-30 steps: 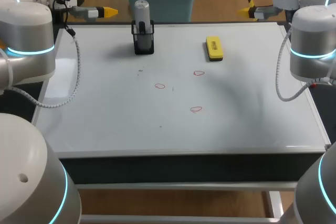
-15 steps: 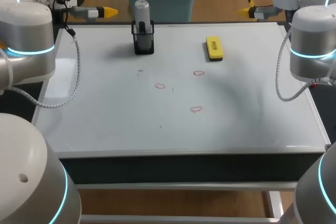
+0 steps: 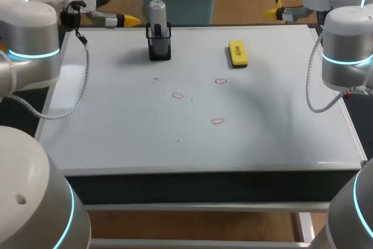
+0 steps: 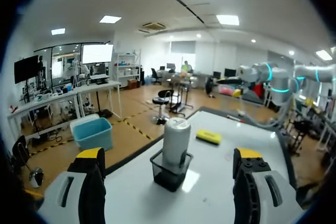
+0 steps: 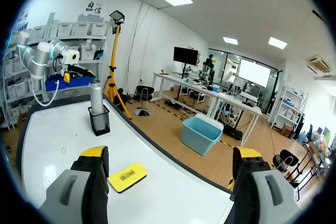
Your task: Pick up the inspection probe, press it on each red-marked spot on the whiteboard one by one, put down the probe, pick up the eraser, and wipe off all the red marks.
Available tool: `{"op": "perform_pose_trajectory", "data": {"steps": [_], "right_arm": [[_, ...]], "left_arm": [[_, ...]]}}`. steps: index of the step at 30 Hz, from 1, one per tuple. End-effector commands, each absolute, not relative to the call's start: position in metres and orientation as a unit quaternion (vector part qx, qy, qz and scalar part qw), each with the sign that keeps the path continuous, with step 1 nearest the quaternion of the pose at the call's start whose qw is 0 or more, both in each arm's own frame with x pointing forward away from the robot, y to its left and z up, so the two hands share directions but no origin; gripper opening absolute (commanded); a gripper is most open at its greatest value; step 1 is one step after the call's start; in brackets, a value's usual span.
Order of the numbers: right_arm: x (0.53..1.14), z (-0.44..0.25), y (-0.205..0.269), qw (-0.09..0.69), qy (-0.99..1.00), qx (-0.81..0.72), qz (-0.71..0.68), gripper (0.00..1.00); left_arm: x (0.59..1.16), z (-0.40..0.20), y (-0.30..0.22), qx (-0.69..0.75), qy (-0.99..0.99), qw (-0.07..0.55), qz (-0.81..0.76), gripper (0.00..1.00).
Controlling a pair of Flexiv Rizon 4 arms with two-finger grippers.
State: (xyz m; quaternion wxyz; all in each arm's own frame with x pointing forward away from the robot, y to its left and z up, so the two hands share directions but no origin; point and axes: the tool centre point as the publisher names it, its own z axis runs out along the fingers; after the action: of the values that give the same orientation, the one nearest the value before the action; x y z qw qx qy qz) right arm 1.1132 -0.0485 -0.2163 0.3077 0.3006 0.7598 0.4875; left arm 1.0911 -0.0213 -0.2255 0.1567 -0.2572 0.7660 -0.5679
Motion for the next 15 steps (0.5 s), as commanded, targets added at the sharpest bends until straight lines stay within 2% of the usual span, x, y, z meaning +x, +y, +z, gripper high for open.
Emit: {"op": "perform_pose_trajectory", "data": {"steps": [1, 15], "right_arm": [[1.114, -0.216, -0.049, 0.307, 0.760, 0.300, 0.487, 1.00], [1.114, -0.216, -0.049, 0.307, 0.760, 0.300, 0.487, 1.00]], "left_arm": [[1.101, -0.235, -0.027, -0.221, 0.766, 0.138, -0.588, 1.00], [1.113, -0.257, -0.057, -0.114, 0.738, 0.077, -0.660, 1.00]]}}
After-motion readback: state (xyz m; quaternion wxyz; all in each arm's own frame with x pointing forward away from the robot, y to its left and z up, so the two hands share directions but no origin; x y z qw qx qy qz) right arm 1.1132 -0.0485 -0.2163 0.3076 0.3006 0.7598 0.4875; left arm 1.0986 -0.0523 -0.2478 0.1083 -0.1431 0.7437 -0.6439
